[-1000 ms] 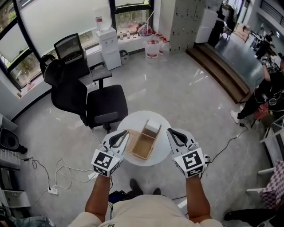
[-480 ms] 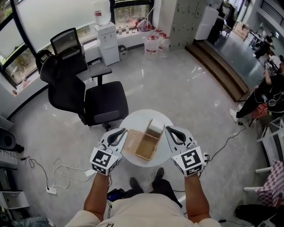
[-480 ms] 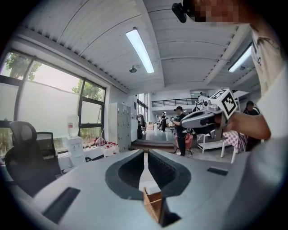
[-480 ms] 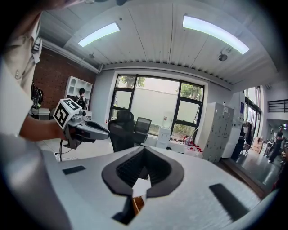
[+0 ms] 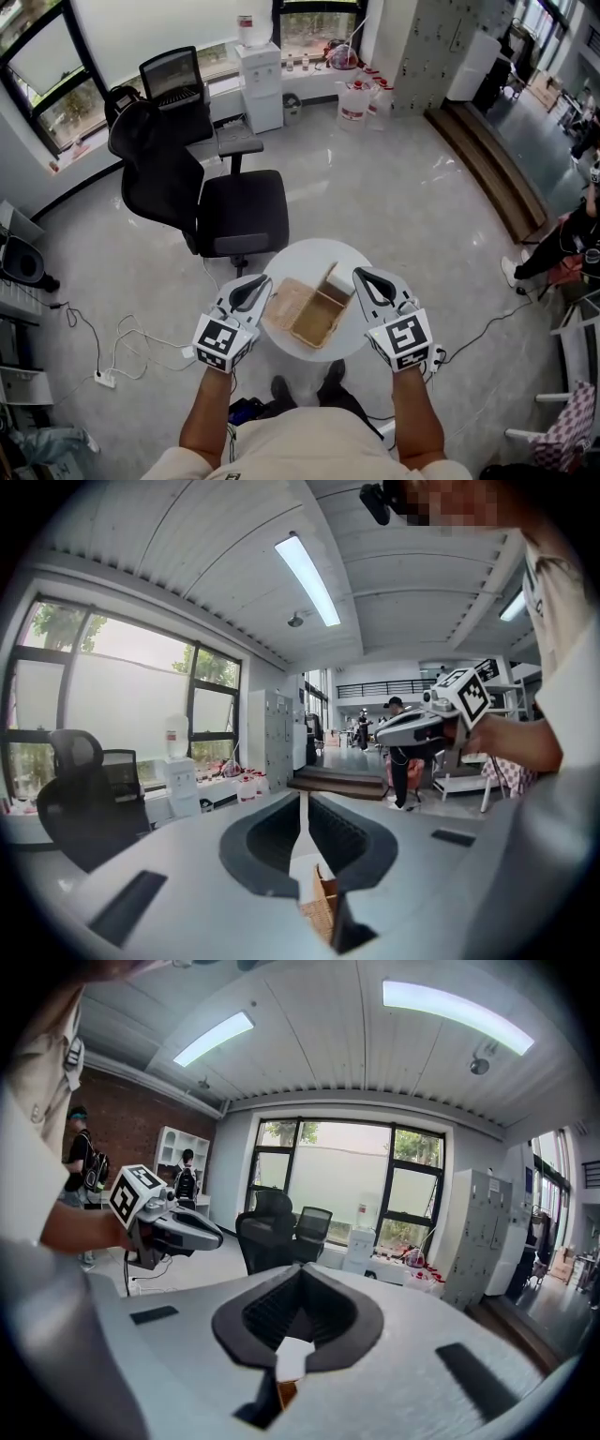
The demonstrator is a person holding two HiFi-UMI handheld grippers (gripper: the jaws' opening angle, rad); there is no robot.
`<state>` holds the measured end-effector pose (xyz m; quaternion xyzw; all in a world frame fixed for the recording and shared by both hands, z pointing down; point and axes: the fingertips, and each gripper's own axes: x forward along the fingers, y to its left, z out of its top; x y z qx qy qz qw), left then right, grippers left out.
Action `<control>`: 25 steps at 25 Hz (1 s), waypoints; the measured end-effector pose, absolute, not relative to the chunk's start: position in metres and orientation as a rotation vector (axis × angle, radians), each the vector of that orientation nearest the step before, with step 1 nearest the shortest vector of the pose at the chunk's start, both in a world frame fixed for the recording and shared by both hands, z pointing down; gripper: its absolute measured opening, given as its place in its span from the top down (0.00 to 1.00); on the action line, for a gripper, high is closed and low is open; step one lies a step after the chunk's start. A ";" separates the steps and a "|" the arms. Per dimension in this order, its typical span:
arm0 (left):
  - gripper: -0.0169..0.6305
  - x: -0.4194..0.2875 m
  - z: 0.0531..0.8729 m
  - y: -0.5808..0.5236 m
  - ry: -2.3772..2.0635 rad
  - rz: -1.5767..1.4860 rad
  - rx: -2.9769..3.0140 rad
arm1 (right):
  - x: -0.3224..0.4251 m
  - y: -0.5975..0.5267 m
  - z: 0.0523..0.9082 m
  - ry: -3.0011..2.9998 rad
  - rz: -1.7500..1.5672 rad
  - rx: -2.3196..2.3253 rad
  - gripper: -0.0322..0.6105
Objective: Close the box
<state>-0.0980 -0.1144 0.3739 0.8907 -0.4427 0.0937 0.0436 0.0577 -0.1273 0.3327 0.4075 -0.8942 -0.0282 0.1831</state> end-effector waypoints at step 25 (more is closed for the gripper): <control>0.93 -0.106 0.471 -0.097 -1.424 0.357 2.477 | 0.051 -0.137 0.413 -2.536 0.047 0.959 0.96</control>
